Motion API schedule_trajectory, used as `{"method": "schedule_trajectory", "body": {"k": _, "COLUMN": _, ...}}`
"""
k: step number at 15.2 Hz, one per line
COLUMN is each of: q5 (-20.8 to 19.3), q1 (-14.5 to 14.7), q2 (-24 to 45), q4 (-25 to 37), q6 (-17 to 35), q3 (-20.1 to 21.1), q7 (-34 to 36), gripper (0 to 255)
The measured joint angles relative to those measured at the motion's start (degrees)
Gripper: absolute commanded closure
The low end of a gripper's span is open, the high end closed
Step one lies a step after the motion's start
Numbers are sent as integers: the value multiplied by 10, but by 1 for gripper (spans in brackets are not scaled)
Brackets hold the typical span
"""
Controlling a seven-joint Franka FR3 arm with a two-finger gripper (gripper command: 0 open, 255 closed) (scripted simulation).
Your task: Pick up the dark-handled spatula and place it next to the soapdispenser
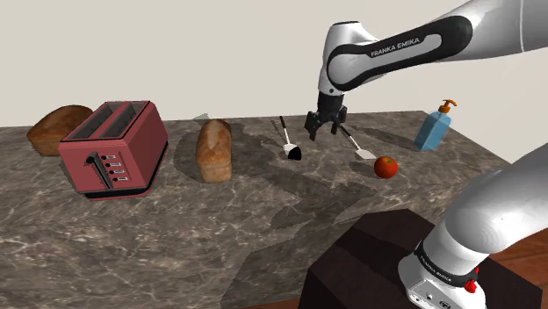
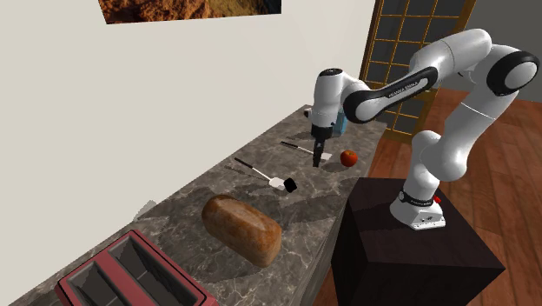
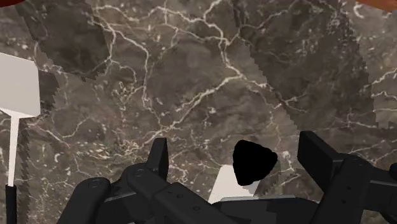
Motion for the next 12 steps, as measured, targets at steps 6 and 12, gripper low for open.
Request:
{"method": "schedule_trajectory", "body": {"k": 6, "q5": -31, "q1": -16, "q2": 124, "q4": 74, "q6": 82, "q3": 9, "q7": 69, "gripper": 0}}
{"method": "schedule_trajectory", "body": {"k": 12, "q5": -70, "q1": -23, "q2": 238, "q4": 169, "q6": 131, "q3": 5, "q7": 140, "gripper": 0}}
